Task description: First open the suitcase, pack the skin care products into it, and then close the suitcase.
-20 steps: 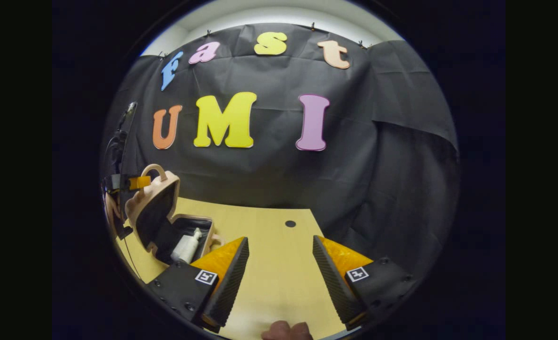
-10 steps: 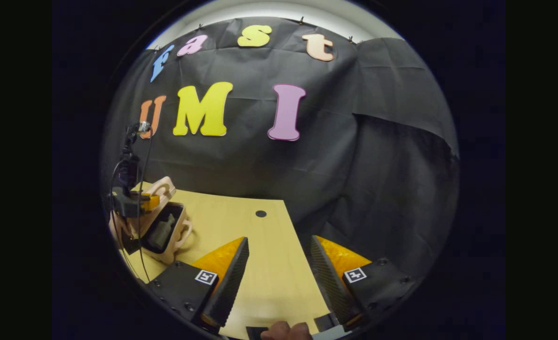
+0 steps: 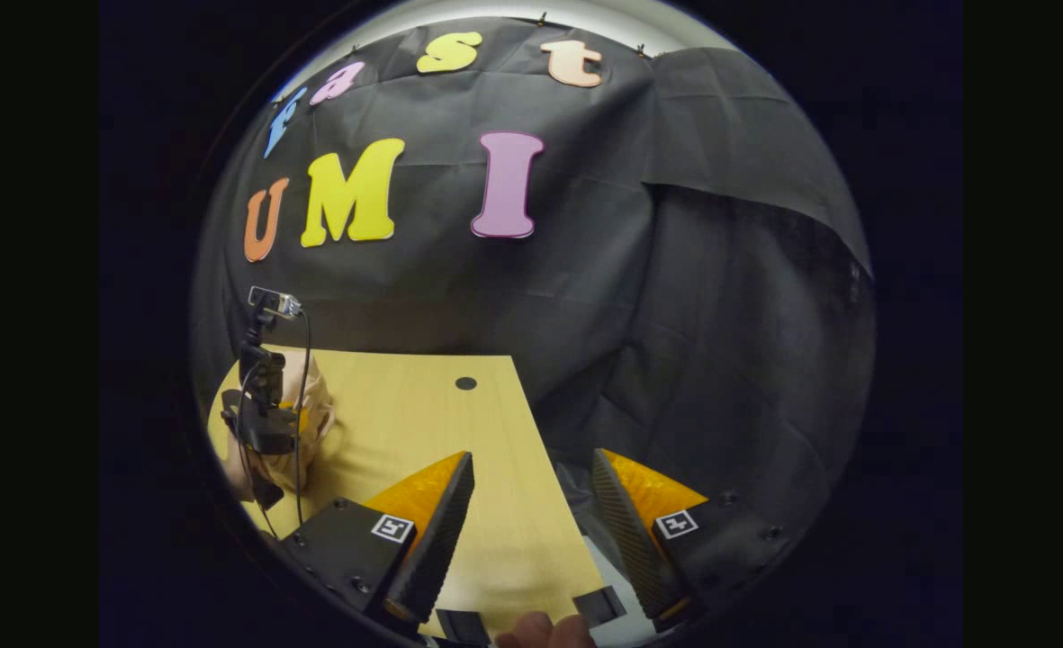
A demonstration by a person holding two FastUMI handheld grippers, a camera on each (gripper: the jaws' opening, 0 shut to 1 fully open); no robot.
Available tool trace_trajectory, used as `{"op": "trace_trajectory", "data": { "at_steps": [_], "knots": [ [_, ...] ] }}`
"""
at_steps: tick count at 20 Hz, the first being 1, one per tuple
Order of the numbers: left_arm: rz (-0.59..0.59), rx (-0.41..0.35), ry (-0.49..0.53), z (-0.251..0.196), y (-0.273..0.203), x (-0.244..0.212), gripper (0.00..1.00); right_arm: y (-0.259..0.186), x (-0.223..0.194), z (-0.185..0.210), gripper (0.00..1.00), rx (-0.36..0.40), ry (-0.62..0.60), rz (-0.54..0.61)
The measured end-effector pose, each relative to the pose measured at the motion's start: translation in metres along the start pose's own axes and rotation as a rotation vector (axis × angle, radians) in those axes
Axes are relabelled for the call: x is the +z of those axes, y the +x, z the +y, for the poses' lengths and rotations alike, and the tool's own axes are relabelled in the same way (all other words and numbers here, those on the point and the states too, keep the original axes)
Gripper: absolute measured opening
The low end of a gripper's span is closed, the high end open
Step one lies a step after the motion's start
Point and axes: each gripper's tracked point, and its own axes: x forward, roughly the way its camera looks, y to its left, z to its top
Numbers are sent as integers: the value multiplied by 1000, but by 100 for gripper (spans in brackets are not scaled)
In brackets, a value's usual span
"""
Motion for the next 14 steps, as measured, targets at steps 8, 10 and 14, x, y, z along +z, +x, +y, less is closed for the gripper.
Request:
{"op": "trace_trajectory", "data": {
  "at_steps": [8, 10, 14],
  "knots": [
    [31, -30, 23, -15, -9, -6, 51, 8, 6, 15, 79, 48, -17, -14],
    [13, -50, 3, -20, -21, 1, 65, 9, 13, 31, 79, 79, -29, -30],
    [-86, -91, -63, -13, -63, 39, 89, 7, 41, 74, 79, 160, -65, -99]
  ]
}}
